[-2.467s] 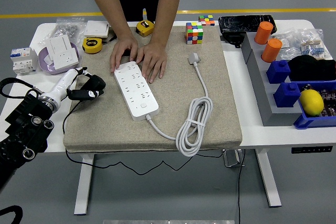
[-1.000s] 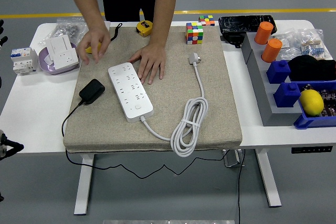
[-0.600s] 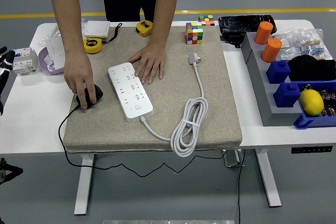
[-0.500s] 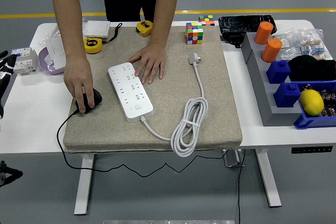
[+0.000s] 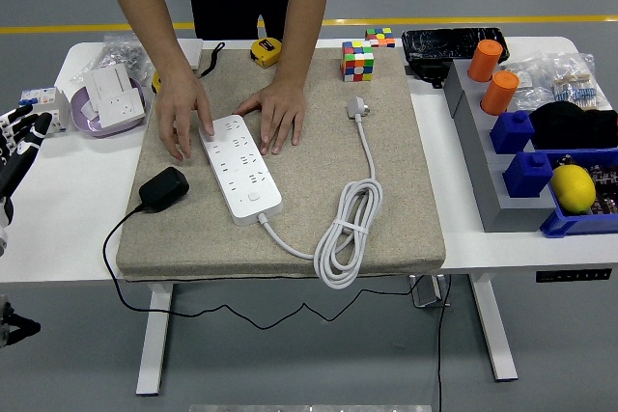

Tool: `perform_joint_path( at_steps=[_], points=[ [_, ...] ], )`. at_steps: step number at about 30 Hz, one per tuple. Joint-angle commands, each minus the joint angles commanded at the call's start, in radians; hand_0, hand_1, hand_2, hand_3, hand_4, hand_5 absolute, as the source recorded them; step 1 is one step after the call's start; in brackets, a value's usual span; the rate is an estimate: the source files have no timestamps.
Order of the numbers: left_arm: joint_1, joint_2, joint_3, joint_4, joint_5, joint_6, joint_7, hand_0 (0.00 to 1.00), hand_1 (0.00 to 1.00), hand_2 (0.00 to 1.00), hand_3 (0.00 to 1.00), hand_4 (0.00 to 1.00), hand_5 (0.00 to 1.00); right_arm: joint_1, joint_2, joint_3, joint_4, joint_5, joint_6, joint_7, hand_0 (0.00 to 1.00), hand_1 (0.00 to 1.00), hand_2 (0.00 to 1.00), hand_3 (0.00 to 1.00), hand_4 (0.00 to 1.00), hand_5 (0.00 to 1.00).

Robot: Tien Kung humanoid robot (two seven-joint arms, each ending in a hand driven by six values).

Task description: Pick up the plug,place it near the board,insert it into the board,press the button

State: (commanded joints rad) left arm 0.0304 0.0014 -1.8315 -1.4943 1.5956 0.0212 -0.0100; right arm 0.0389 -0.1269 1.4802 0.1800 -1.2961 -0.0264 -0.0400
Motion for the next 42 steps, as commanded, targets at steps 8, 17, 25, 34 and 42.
perform_joint_path(
  at_steps=[8, 17, 25, 34, 42],
  points=[
    [-0.021, 0.012, -0.001, -0.005, 0.042, -0.018, 0.003, 0.924, 0.923, 0.852, 0.823, 0.998, 0.673, -0.002, 0.012, 0.041, 0.000, -0.044, -0.016, -0.002, 0.984, 0.793, 0.745, 0.781, 0.998, 0.730],
    [0.018, -0.001, -0.035, -0.020, 0.112, -0.042, 0.026, 0.998, 0.998, 0.928, 0.843, 0.998, 0.681, 0.008, 0.022, 0.052, 0.000, -0.133, -0.033, 0.004, 0.998, 0.875, 0.802, 0.807, 0.998, 0.766],
    [0.048, 0.013, -0.069, -0.021, 0.124, -0.045, 0.029, 0.998, 0.998, 0.908, 0.815, 0.998, 0.650, -0.014, 0.044, 0.031, 0.000, -0.127, -0.029, 0.022, 0.998, 0.921, 0.849, 0.855, 0.998, 0.798],
    [0.049, 0.009, -0.074, -0.030, 0.137, -0.024, 0.016, 0.995, 0.988, 0.875, 0.802, 0.998, 0.650, -0.026, 0.047, 0.029, 0.000, -0.116, -0.031, 0.026, 0.998, 0.913, 0.846, 0.855, 0.998, 0.805],
    [0.047, 0.008, -0.076, -0.025, 0.166, -0.020, 0.012, 0.927, 0.939, 0.844, 0.806, 0.998, 0.642, -0.022, 0.044, 0.029, 0.000, -0.118, -0.042, 0.029, 0.998, 0.899, 0.838, 0.845, 0.998, 0.804]
  ],
)
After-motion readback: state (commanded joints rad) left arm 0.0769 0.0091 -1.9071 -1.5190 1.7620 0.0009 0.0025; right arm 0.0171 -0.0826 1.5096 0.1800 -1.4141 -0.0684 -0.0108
